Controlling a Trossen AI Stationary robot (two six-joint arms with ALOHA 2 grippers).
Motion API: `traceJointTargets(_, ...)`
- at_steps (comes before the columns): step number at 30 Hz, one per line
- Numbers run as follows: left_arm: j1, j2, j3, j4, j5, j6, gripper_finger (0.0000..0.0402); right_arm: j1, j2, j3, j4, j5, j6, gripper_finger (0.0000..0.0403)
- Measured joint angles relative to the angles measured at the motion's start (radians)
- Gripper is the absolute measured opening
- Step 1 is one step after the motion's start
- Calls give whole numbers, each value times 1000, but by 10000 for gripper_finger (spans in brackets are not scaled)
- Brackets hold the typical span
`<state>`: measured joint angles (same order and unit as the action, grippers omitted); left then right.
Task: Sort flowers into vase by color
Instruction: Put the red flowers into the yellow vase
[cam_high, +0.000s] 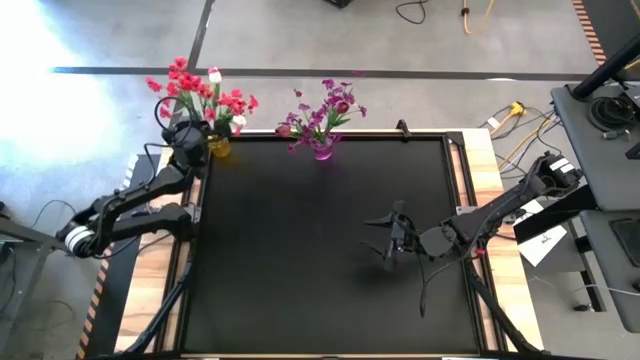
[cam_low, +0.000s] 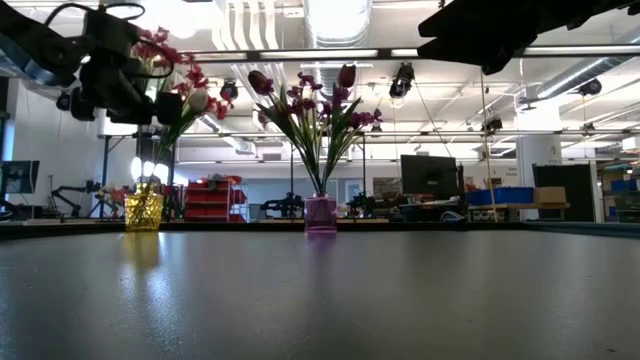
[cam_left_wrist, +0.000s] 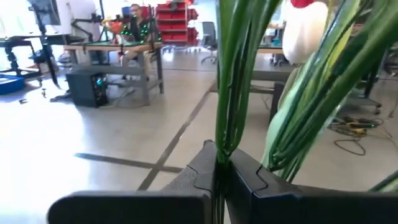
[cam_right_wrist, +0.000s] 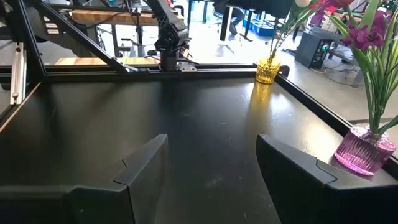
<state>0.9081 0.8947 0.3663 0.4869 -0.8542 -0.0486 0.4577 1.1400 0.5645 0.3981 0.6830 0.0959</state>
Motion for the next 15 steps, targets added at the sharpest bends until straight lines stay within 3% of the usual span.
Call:
traceJointTargets(4, 0, 11, 23, -60, -30, -73, 0, 0, 0, 0, -2, 0, 1, 240)
traceJointTargets(15, 12, 15, 169, -538, 8, -363, 31, 3, 0, 0, -5, -2, 18, 244)
